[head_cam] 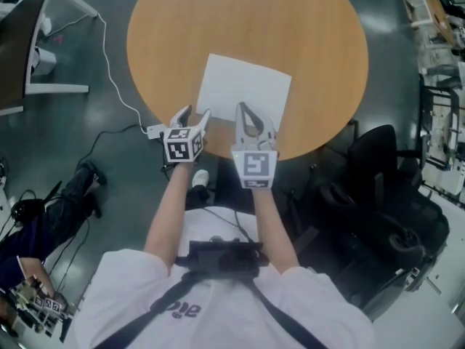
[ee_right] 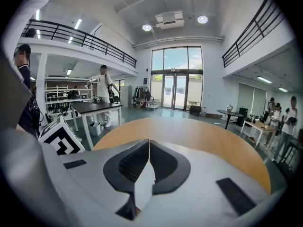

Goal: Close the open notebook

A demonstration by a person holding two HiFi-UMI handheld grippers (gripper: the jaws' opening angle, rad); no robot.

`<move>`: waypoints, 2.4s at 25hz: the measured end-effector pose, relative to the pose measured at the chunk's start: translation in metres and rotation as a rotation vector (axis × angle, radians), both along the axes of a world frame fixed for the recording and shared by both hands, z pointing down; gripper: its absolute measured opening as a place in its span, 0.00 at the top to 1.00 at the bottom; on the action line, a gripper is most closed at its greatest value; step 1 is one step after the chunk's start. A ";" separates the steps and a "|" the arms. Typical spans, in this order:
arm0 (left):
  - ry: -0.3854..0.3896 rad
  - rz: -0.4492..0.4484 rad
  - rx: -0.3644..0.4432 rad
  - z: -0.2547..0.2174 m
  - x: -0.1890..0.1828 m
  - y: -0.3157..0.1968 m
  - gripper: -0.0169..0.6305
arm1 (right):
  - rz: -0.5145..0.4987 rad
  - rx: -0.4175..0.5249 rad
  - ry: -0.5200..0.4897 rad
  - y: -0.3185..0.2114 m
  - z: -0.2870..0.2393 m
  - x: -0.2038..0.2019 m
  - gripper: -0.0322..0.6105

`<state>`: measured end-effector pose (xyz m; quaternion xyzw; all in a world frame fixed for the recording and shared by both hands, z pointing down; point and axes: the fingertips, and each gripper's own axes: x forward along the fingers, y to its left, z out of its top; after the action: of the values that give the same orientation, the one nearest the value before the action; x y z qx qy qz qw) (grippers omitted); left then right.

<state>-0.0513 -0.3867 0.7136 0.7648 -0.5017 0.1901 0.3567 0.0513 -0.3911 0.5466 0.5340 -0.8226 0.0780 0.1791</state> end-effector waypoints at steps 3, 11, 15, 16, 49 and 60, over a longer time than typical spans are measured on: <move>-0.053 0.003 -0.002 0.004 0.002 -0.002 0.59 | 0.012 0.004 0.026 0.000 0.001 0.008 0.92; -0.154 -0.008 -0.079 0.037 0.005 0.007 0.60 | 0.057 0.017 0.058 -0.001 -0.002 0.033 0.92; -0.230 -0.011 -0.094 0.040 0.005 0.007 0.62 | 0.073 0.013 0.050 0.000 -0.001 0.039 0.92; -0.238 -0.019 -0.098 0.040 0.002 0.007 0.66 | 0.077 0.011 0.047 0.001 0.000 0.040 0.92; -0.171 -0.058 0.011 -0.030 0.019 0.010 0.92 | 0.183 0.052 -0.026 0.038 -0.017 0.085 0.92; -0.173 0.042 0.109 -0.061 0.041 0.021 0.92 | 0.266 0.098 -0.066 0.062 -0.028 0.104 0.92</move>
<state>-0.0106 -0.3655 0.6525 0.7742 -0.5240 0.2354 0.2657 0.1554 -0.3290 0.5182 0.6434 -0.7529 0.0782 0.1140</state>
